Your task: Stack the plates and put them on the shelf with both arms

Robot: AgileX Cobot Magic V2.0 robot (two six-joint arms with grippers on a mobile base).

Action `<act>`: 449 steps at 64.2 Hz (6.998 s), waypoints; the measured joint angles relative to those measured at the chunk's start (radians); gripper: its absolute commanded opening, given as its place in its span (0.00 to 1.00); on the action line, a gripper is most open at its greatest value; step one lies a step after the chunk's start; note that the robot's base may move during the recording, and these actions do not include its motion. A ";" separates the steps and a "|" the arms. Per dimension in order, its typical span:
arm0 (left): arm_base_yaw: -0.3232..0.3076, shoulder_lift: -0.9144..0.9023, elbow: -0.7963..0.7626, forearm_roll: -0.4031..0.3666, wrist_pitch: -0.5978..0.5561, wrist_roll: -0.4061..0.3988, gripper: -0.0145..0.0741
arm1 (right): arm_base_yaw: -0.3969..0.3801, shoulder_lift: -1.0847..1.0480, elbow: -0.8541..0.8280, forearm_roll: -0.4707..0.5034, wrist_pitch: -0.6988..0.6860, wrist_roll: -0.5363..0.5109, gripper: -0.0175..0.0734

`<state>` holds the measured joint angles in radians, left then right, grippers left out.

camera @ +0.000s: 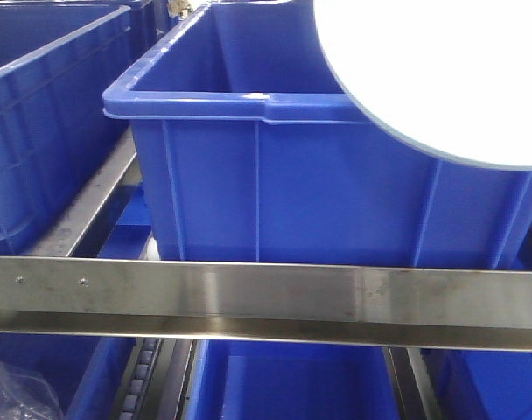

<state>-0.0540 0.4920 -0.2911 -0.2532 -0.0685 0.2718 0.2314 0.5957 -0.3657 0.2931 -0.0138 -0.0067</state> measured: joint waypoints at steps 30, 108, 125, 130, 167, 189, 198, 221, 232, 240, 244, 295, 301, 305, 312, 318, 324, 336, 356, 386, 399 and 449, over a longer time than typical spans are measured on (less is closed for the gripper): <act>0.000 0.000 0.000 0.000 0.000 0.000 0.26 | 0.000 0.270 -0.220 -0.082 0.014 -0.028 0.22; 0.000 0.000 0.000 0.000 0.000 0.000 0.26 | 0.005 1.014 -0.846 -0.091 0.108 -0.028 0.51; 0.000 0.000 0.000 0.000 0.000 0.000 0.26 | 0.005 1.014 -0.848 -0.091 0.123 -0.028 0.56; 0.000 0.000 0.000 0.000 0.000 0.000 0.26 | 0.005 1.014 -0.852 -0.091 0.144 -0.028 0.65; 0.000 0.000 0.000 0.000 0.000 0.000 0.26 | 0.005 0.937 -0.852 -0.091 0.221 -0.028 0.56; 0.000 0.000 0.000 0.000 0.000 0.000 0.26 | 0.005 0.752 -0.852 -0.142 0.369 -0.028 0.23; 0.000 0.000 0.000 0.000 0.000 0.000 0.26 | 0.005 0.658 -0.765 -0.147 0.357 -0.028 0.23; 0.000 0.000 0.000 0.000 0.000 0.000 0.26 | 0.005 0.164 -0.300 -0.150 0.205 -0.028 0.23; 0.000 0.000 0.000 0.000 0.000 0.000 0.26 | 0.005 0.004 -0.186 -0.150 0.208 -0.028 0.23; 0.000 0.000 0.000 0.000 0.000 0.000 0.26 | 0.005 -0.064 -0.134 -0.150 0.217 -0.028 0.23; 0.000 0.000 0.000 0.000 0.000 0.000 0.26 | 0.005 -0.072 -0.118 -0.150 0.218 -0.028 0.23; 0.000 0.000 0.000 0.000 0.000 0.000 0.26 | -0.143 -0.414 0.348 -0.150 -0.005 -0.028 0.23; 0.000 0.000 0.000 0.000 0.000 0.000 0.26 | -0.150 -0.485 0.391 -0.150 0.002 -0.028 0.23; 0.000 0.000 0.000 0.000 0.000 0.000 0.26 | -0.162 -0.532 0.393 -0.150 0.031 -0.028 0.23; 0.000 0.000 0.000 0.000 0.000 0.000 0.26 | -0.193 -0.591 0.393 -0.150 0.120 -0.028 0.23; 0.000 0.000 0.000 0.000 0.000 0.000 0.26 | -0.201 -0.605 0.393 -0.150 0.147 -0.028 0.23; 0.000 0.000 0.000 0.000 0.000 0.000 0.26 | -0.201 -0.607 0.393 -0.150 0.158 -0.028 0.23; 0.000 0.000 0.000 0.000 0.000 0.000 0.26 | -0.201 -0.607 0.393 -0.150 0.162 -0.028 0.23; 0.000 0.000 0.000 0.000 0.000 0.000 0.26 | -0.201 -0.607 0.393 -0.150 0.101 -0.028 0.23; 0.000 0.000 0.000 0.000 0.000 0.000 0.26 | -0.209 -0.607 0.393 -0.150 0.098 -0.028 0.23; 0.000 0.000 0.000 0.000 0.000 0.000 0.26 | -0.209 -0.607 0.393 -0.150 0.098 -0.028 0.23; 0.043 -0.400 0.299 0.068 0.013 0.000 0.26 | -0.209 -0.607 0.393 -0.150 0.098 -0.028 0.23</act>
<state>-0.0108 0.0924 0.0075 -0.1853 -0.0553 0.2718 0.0228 -0.0109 0.0277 0.1433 0.0846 -0.0346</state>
